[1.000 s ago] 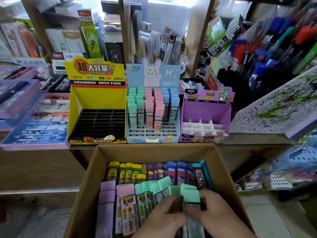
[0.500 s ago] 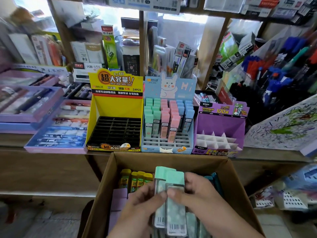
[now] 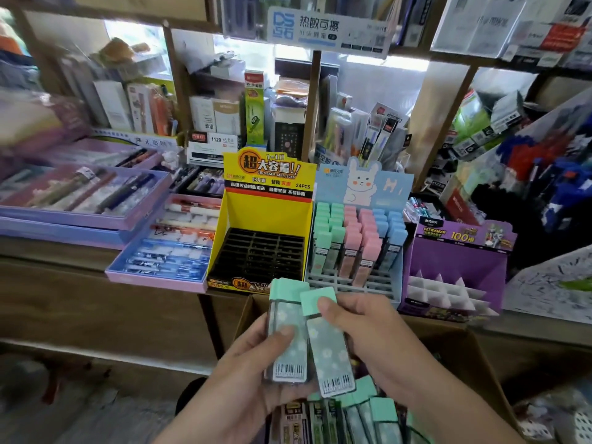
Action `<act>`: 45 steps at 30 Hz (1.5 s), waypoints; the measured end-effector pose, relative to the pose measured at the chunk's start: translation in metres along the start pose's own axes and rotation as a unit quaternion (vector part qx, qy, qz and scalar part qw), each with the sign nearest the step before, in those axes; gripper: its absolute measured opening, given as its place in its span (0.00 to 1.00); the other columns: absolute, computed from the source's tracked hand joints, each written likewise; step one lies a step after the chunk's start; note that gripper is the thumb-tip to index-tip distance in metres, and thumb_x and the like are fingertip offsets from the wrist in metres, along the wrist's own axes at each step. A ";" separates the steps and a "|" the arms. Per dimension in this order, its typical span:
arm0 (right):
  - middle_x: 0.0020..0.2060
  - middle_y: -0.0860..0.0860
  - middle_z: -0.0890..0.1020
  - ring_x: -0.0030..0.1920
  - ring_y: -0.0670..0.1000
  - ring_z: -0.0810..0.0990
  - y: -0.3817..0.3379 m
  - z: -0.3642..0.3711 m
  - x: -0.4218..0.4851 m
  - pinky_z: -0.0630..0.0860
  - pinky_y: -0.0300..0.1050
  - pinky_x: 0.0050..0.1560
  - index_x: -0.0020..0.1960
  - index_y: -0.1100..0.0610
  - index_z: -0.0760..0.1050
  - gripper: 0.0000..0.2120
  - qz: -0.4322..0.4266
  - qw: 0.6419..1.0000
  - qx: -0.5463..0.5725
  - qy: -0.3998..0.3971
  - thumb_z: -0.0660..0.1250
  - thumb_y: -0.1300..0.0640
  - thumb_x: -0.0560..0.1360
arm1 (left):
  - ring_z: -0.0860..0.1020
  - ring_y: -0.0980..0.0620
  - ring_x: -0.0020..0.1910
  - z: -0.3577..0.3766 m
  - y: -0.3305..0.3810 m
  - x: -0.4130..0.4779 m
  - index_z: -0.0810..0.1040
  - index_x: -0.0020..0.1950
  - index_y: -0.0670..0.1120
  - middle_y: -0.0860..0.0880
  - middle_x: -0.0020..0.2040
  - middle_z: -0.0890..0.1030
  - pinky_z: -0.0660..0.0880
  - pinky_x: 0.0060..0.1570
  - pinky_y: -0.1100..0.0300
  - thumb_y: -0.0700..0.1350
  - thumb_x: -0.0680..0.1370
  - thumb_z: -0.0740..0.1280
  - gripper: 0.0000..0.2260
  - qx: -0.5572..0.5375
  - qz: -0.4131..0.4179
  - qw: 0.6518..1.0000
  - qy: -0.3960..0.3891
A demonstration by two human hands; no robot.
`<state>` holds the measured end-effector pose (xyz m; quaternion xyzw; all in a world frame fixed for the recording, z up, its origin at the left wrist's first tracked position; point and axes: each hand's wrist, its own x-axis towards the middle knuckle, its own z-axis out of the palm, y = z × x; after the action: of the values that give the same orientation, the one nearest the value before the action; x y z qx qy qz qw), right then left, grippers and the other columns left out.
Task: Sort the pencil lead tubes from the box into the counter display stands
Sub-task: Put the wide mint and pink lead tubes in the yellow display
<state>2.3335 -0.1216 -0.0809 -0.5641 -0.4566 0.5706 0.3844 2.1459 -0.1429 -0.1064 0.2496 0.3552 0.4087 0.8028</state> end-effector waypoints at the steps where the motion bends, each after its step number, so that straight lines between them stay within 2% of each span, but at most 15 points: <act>1: 0.52 0.58 0.88 0.56 0.60 0.85 -0.003 0.001 0.003 0.79 0.63 0.63 0.53 0.58 0.86 0.12 0.001 1.000 -0.006 0.001 0.71 0.50 0.79 | 0.84 0.37 0.58 -0.003 0.001 0.002 0.86 0.58 0.50 0.39 0.60 0.85 0.84 0.49 0.43 0.43 0.76 0.70 0.12 0.010 0.022 1.000 0.015; 4: 0.53 0.50 0.88 0.62 0.52 0.83 -0.009 0.003 0.011 0.73 0.60 0.71 0.51 0.56 0.87 0.12 0.002 1.000 -0.011 0.001 0.73 0.48 0.76 | 0.85 0.40 0.57 -0.010 0.004 0.006 0.86 0.55 0.51 0.41 0.59 0.86 0.84 0.48 0.48 0.44 0.75 0.71 0.10 0.035 0.074 0.996 0.046; 6: 0.53 0.53 0.88 0.60 0.54 0.83 -0.013 0.004 0.017 0.74 0.60 0.70 0.52 0.57 0.87 0.16 -0.001 1.000 -0.004 -0.005 0.74 0.45 0.73 | 0.85 0.40 0.57 -0.016 0.005 0.008 0.86 0.57 0.50 0.41 0.59 0.86 0.84 0.48 0.49 0.45 0.75 0.71 0.11 0.049 0.108 0.991 0.053; 8: 0.51 0.64 0.85 0.51 0.55 0.82 -0.017 0.002 0.020 0.77 0.58 0.61 0.52 0.61 0.86 0.22 -0.028 1.000 -0.012 -0.002 0.74 0.43 0.71 | 0.84 0.38 0.58 -0.022 0.005 0.012 0.86 0.59 0.49 0.40 0.58 0.86 0.83 0.52 0.46 0.46 0.76 0.71 0.12 0.069 0.146 0.985 0.068; 10: 0.52 0.69 0.82 0.44 0.57 0.77 -0.021 0.001 0.025 0.73 0.51 0.49 0.53 0.61 0.85 0.21 -0.057 0.998 -0.020 0.014 0.74 0.44 0.70 | 0.84 0.36 0.58 -0.029 0.004 0.014 0.85 0.59 0.49 0.39 0.57 0.86 0.82 0.56 0.43 0.47 0.76 0.71 0.12 0.071 0.182 0.976 0.096; 13: 0.46 0.59 0.88 0.40 0.54 0.80 -0.033 0.000 0.032 0.75 0.42 0.37 0.54 0.57 0.84 0.10 -0.092 0.995 -0.032 0.030 0.74 0.55 0.75 | 0.86 0.41 0.53 -0.032 0.003 0.016 0.86 0.57 0.50 0.40 0.54 0.87 0.84 0.46 0.52 0.48 0.74 0.72 0.12 0.046 0.229 0.962 0.137; 15: 0.44 0.53 0.89 0.36 0.48 0.82 -0.044 0.001 0.036 0.77 0.38 0.33 0.56 0.56 0.82 0.08 -0.122 0.990 -0.054 0.043 0.73 0.61 0.77 | 0.87 0.41 0.52 -0.033 0.002 0.018 0.87 0.55 0.51 0.40 0.53 0.87 0.83 0.45 0.54 0.49 0.73 0.73 0.12 0.029 0.257 0.952 0.166; 19: 0.39 0.47 0.87 0.31 0.44 0.82 -0.072 0.006 0.042 0.77 0.33 0.31 0.55 0.52 0.79 0.08 -0.197 0.970 -0.133 0.060 0.73 0.61 0.78 | 0.87 0.38 0.50 -0.039 0.004 0.020 0.86 0.55 0.49 0.39 0.52 0.87 0.84 0.41 0.55 0.47 0.75 0.72 0.10 -0.029 0.299 0.927 0.223; 22: 0.38 0.46 0.87 0.32 0.43 0.84 -0.091 0.015 0.057 0.76 0.32 0.26 0.53 0.48 0.79 0.08 -0.227 0.956 -0.169 0.075 0.71 0.61 0.79 | 0.87 0.38 0.49 -0.044 0.003 0.023 0.85 0.55 0.47 0.39 0.51 0.87 0.83 0.39 0.57 0.44 0.77 0.70 0.09 -0.063 0.291 0.923 0.242; 26: 0.43 0.52 0.85 0.37 0.49 0.88 -0.104 0.032 0.085 0.85 0.43 0.40 0.54 0.51 0.81 0.07 -0.244 0.945 -0.202 0.079 0.70 0.62 0.80 | 0.87 0.39 0.49 -0.048 0.000 0.026 0.84 0.58 0.43 0.39 0.50 0.87 0.83 0.38 0.57 0.41 0.80 0.68 0.08 -0.077 0.273 0.926 0.249; 31: 0.42 0.53 0.84 0.43 0.55 0.86 -0.105 0.053 0.124 0.85 0.55 0.50 0.51 0.51 0.81 0.06 -0.277 0.908 -0.294 0.111 0.71 0.61 0.78 | 0.87 0.40 0.48 -0.050 -0.001 0.028 0.84 0.58 0.42 0.39 0.49 0.87 0.83 0.39 0.57 0.42 0.80 0.69 0.08 -0.063 0.266 0.930 0.245; 36: 0.40 0.46 0.81 0.42 0.48 0.81 -0.108 0.069 0.148 0.80 0.47 0.50 0.55 0.55 0.84 0.07 -0.312 0.871 -0.352 0.139 0.72 0.61 0.78 | 0.87 0.40 0.47 -0.051 -0.001 0.029 0.85 0.56 0.41 0.38 0.48 0.87 0.83 0.38 0.58 0.41 0.81 0.69 0.07 -0.050 0.270 0.931 0.242; 39: 0.41 0.48 0.81 0.43 0.49 0.80 -0.109 0.075 0.157 0.77 0.43 0.49 0.56 0.57 0.84 0.08 -0.319 0.866 -0.360 0.137 0.72 0.61 0.78 | 0.87 0.39 0.46 -0.051 0.000 0.030 0.85 0.55 0.41 0.38 0.47 0.87 0.83 0.36 0.58 0.40 0.81 0.68 0.07 -0.052 0.273 0.930 0.240; 42: 0.42 0.49 0.81 0.42 0.50 0.81 -0.107 0.081 0.162 0.80 0.45 0.50 0.58 0.58 0.84 0.09 -0.320 0.865 -0.363 0.132 0.72 0.61 0.78 | 0.87 0.40 0.46 -0.052 0.001 0.031 0.85 0.55 0.42 0.38 0.47 0.87 0.83 0.36 0.58 0.40 0.81 0.68 0.07 -0.052 0.274 0.930 0.238; 45: 0.38 0.44 0.80 0.39 0.47 0.81 -0.105 0.084 0.166 0.77 0.39 0.45 0.55 0.57 0.85 0.07 -0.323 0.861 -0.372 0.126 0.73 0.61 0.77 | 0.87 0.39 0.46 -0.053 0.000 0.031 0.85 0.55 0.42 0.38 0.47 0.87 0.82 0.36 0.58 0.40 0.81 0.68 0.07 -0.054 0.274 0.930 0.238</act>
<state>2.2308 0.0599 -0.0339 -0.5532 -0.7392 0.1260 0.3628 2.1182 -0.1108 -0.1506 0.1886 0.4311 0.6788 0.5637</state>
